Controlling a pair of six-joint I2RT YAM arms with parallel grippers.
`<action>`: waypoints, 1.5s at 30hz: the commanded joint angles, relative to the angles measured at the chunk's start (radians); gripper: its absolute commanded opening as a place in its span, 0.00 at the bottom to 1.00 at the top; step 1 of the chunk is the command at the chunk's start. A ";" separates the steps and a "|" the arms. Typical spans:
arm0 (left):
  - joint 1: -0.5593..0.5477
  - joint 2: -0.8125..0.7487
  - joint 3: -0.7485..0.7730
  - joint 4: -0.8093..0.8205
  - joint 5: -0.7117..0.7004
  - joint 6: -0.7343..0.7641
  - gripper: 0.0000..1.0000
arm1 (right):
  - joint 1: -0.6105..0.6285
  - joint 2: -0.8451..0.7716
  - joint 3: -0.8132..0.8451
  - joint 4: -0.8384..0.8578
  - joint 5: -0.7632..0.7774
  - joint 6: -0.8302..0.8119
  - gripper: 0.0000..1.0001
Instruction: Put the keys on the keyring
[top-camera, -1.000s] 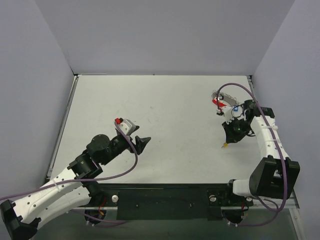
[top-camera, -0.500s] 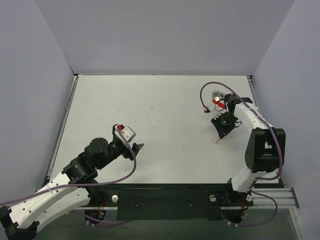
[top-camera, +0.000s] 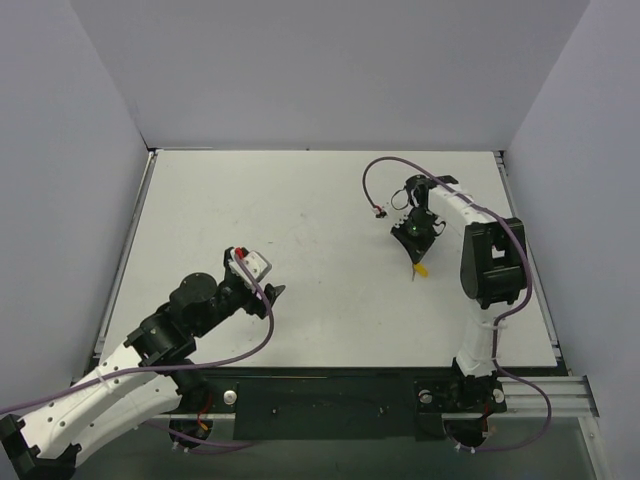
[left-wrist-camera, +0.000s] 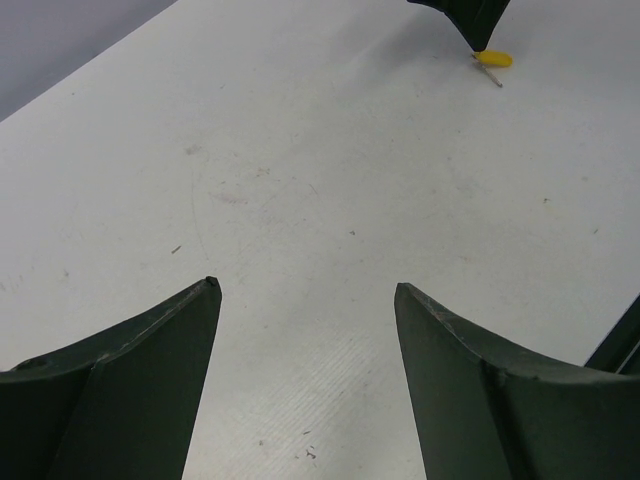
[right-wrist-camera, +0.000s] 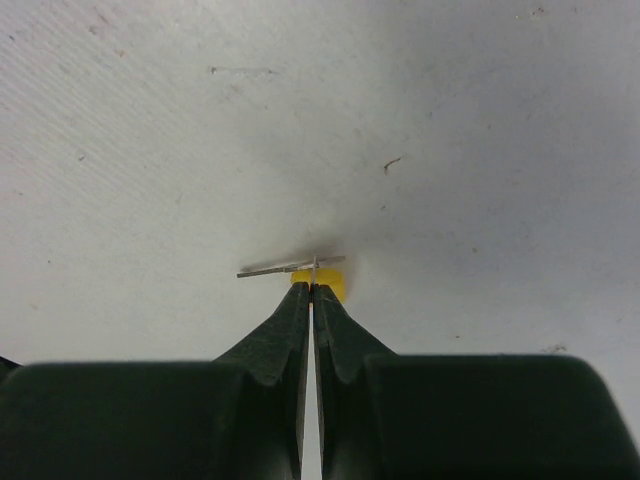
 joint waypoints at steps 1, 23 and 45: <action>0.016 0.007 0.008 0.010 0.020 0.016 0.80 | 0.013 0.041 0.058 -0.091 0.015 0.033 0.00; 0.049 0.039 0.011 0.014 0.075 0.016 0.80 | 0.023 0.073 0.094 -0.101 -0.017 0.076 0.17; 0.134 0.013 -0.010 0.099 0.205 -0.108 0.82 | -0.288 -0.232 0.025 0.010 -0.328 0.206 0.29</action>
